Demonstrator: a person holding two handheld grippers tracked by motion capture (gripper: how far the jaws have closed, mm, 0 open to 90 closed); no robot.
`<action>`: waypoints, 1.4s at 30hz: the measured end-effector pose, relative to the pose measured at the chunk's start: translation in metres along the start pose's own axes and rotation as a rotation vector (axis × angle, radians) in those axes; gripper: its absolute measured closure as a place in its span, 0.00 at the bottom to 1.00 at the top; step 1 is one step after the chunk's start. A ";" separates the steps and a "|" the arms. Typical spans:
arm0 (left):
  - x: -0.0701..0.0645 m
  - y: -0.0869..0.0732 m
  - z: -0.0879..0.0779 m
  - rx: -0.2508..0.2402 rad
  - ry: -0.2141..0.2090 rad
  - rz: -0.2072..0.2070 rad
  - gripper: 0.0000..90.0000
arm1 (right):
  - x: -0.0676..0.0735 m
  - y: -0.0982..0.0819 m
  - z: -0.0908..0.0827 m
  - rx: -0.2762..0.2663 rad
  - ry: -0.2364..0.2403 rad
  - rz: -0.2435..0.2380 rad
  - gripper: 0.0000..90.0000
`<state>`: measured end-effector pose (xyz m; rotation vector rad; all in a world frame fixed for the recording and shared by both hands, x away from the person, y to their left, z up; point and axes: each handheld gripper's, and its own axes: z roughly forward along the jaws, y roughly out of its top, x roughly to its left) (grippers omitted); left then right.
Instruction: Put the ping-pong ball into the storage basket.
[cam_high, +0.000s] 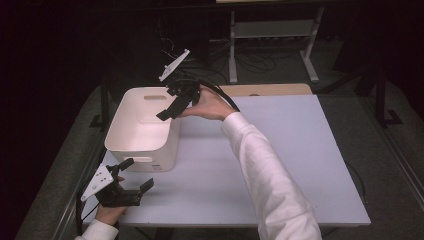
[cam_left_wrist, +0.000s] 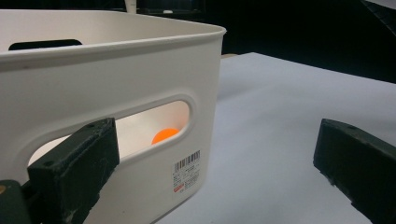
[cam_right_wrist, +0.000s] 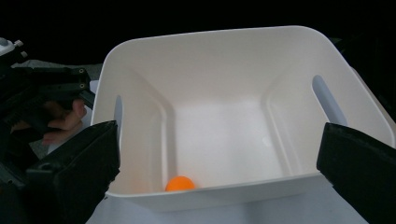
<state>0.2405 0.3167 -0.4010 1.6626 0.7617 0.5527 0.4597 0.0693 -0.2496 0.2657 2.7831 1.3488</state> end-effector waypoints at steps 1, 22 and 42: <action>0.000 0.000 0.000 0.000 0.000 0.001 0.00 | 0.000 0.000 0.000 0.000 0.000 0.000 0.00; -0.001 0.001 0.003 0.000 -0.016 0.004 0.00 | 0.000 -0.033 -0.041 -0.034 -0.060 0.026 0.00; -0.001 0.001 0.007 0.005 -0.023 0.000 0.00 | -0.003 -0.074 -0.077 -0.092 -0.120 0.096 0.00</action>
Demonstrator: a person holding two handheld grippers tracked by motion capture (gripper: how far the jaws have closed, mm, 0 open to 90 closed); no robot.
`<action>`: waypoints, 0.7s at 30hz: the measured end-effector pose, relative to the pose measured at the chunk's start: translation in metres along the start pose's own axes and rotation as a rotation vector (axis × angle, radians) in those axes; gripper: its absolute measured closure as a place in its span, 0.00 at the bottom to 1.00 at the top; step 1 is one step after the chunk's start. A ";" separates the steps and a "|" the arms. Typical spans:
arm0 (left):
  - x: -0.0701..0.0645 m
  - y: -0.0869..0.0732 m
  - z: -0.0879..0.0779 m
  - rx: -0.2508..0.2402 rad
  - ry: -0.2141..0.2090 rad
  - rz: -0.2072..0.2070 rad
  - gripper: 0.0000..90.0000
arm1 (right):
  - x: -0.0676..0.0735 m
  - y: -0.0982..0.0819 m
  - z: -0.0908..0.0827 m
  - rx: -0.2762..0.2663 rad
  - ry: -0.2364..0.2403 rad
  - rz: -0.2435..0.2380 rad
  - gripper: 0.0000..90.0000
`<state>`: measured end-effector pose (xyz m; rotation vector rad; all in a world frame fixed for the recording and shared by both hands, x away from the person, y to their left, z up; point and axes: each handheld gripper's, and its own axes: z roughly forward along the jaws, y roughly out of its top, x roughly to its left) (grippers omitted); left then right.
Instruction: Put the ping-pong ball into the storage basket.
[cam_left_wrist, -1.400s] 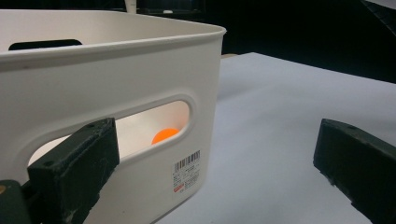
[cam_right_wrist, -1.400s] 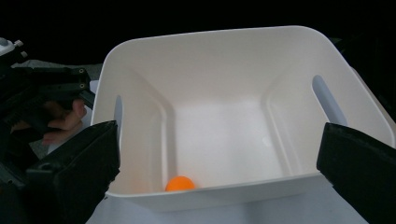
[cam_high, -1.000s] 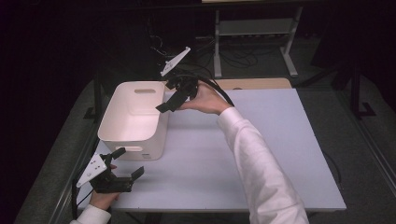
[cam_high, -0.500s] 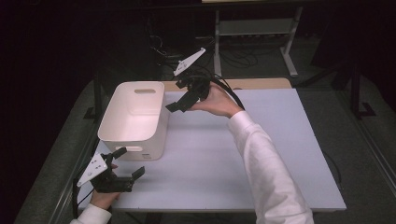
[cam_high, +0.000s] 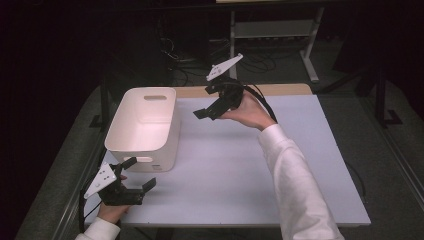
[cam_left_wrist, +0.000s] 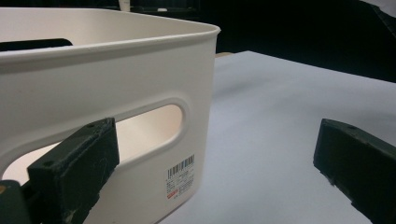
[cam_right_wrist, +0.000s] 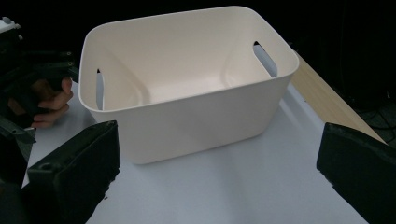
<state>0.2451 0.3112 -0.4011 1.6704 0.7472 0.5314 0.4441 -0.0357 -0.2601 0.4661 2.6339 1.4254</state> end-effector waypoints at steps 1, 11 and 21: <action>0.000 0.000 0.000 0.000 0.000 0.001 0.00 | -0.001 -0.002 -0.002 -0.002 -0.006 0.004 0.00; 0.000 0.000 0.000 -0.003 -0.005 0.009 0.00 | -0.005 -0.017 -0.025 -0.039 -0.045 0.035 0.00; -0.001 0.001 0.001 -0.007 -0.004 -0.004 0.00 | -0.007 -0.037 -0.046 -0.070 -0.055 0.100 0.00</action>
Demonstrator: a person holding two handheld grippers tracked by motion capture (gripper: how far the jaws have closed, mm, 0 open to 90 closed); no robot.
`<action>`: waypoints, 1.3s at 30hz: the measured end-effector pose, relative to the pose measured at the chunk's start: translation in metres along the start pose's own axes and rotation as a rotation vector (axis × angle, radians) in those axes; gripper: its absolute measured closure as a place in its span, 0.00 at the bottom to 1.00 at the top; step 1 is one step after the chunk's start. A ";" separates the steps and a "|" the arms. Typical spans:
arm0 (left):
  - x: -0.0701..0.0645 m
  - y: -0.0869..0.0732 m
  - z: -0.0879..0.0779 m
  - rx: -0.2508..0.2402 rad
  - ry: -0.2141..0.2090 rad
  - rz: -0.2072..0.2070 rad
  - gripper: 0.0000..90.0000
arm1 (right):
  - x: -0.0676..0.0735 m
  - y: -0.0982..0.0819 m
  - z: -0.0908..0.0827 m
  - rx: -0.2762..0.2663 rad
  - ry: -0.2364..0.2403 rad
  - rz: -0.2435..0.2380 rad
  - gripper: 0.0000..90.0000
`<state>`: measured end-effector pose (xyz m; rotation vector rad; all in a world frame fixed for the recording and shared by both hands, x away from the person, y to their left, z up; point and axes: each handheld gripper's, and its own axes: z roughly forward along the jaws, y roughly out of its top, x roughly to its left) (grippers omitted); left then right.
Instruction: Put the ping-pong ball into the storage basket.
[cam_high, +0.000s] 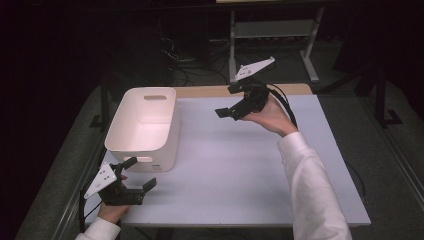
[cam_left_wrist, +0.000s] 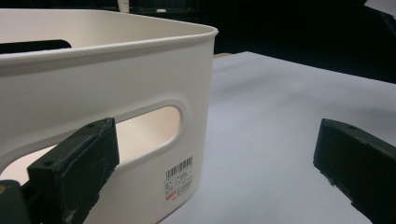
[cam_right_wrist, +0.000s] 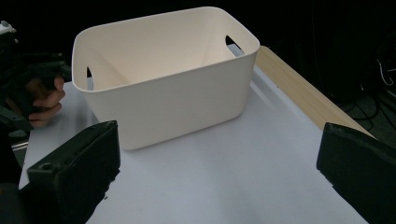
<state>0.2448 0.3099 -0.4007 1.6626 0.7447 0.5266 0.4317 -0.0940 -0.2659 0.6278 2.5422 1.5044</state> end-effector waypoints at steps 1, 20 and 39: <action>0.000 0.000 0.000 0.004 0.001 0.002 0.00 | 0.000 0.000 0.000 0.000 0.000 0.000 0.00; 0.000 0.000 0.000 0.012 0.004 0.003 0.00 | -0.001 -0.038 -0.026 0.020 -0.059 0.032 0.00; 0.000 0.000 0.001 0.008 0.004 0.004 0.00 | -0.001 -0.069 -0.043 -0.010 -0.060 0.062 0.00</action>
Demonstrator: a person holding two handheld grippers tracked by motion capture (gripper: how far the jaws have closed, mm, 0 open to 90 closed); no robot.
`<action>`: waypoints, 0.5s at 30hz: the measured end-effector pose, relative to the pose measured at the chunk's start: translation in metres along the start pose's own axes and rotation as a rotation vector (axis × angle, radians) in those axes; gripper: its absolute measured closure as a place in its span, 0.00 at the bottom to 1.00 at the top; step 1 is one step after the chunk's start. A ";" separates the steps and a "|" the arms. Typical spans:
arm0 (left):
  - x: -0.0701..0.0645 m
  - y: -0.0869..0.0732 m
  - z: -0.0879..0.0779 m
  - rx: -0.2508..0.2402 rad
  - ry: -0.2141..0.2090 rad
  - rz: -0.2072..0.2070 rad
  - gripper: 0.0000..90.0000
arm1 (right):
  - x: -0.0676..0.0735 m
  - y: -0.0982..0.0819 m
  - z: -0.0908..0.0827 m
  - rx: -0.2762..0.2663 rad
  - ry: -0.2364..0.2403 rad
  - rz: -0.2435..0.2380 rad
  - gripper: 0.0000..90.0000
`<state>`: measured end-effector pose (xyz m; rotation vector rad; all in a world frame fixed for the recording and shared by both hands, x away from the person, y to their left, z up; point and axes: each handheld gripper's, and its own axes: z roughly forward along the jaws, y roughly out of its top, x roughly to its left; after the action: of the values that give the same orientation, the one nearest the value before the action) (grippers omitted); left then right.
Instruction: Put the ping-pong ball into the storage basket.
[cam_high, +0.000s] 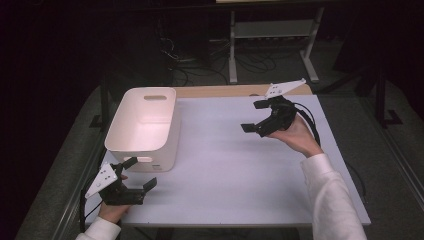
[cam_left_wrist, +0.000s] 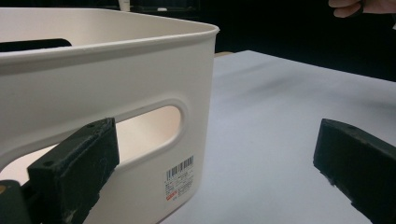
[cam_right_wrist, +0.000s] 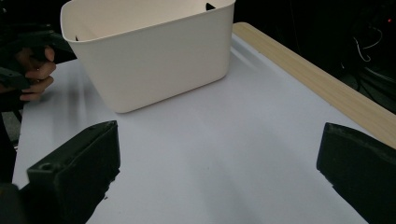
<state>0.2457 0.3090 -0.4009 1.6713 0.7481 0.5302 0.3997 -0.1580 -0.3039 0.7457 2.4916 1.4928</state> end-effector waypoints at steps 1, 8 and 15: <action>0.000 0.000 0.000 -0.002 0.000 -0.001 0.00 | 0.000 -0.001 -0.001 -0.002 -0.003 0.002 0.00; 0.000 0.000 0.000 0.003 0.001 0.006 0.00 | -0.001 -0.014 -0.007 -0.011 -0.005 0.008 0.00; 0.000 0.000 0.000 -0.004 0.001 0.000 0.00 | 0.000 -0.022 -0.013 -0.011 -0.012 0.027 0.00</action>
<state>0.2457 0.3085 -0.4010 1.6677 0.7475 0.5322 0.3879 -0.1766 -0.3165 0.7877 2.4725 1.5044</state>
